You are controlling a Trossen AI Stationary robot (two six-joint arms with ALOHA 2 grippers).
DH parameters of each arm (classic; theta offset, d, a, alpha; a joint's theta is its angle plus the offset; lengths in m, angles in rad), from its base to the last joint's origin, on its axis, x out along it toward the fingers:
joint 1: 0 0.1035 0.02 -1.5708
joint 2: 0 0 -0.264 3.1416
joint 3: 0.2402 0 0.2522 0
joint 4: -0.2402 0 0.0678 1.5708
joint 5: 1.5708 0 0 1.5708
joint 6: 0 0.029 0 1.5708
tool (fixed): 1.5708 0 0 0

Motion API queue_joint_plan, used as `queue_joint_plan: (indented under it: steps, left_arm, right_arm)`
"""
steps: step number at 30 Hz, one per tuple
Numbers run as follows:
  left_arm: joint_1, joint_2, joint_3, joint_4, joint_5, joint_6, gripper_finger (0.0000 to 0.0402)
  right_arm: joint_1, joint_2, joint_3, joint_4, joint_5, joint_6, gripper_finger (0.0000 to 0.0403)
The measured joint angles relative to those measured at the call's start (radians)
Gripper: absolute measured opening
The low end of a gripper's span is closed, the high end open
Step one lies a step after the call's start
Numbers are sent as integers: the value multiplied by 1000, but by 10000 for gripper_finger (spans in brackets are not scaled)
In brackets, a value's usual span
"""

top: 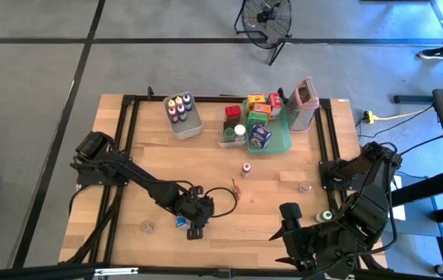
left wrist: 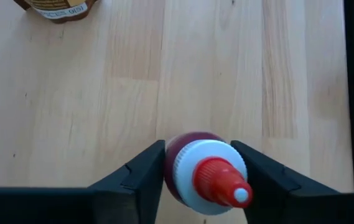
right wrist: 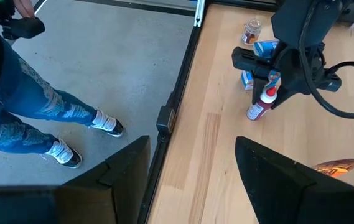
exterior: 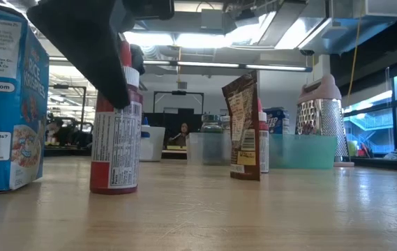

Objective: Pick & Place Kitchen Items
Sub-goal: Put the red food coloring bottle into the gray bin

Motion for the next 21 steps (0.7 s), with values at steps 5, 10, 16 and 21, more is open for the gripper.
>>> queue_joint_plan:
  steps: [5, 10, 16, 21]
  left_arm:
    - [0, 0, 0, 1, 3, -3, 145]
    - [8, -1, 0, 3, 0, -91, 145]
    - [35, -3, 58, -100, 7, -136, 145]
    - [69, -5, 208, -315, -25, -72, 145]
  right_arm:
    - [0, 0, 0, -5, 0, 0, 238]
    - [0, 0, 0, -6, 0, 0, 238]
    - [0, 0, 0, -6, -6, 11, 238]
    - [15, 0, 0, -10, -23, 39, 238]
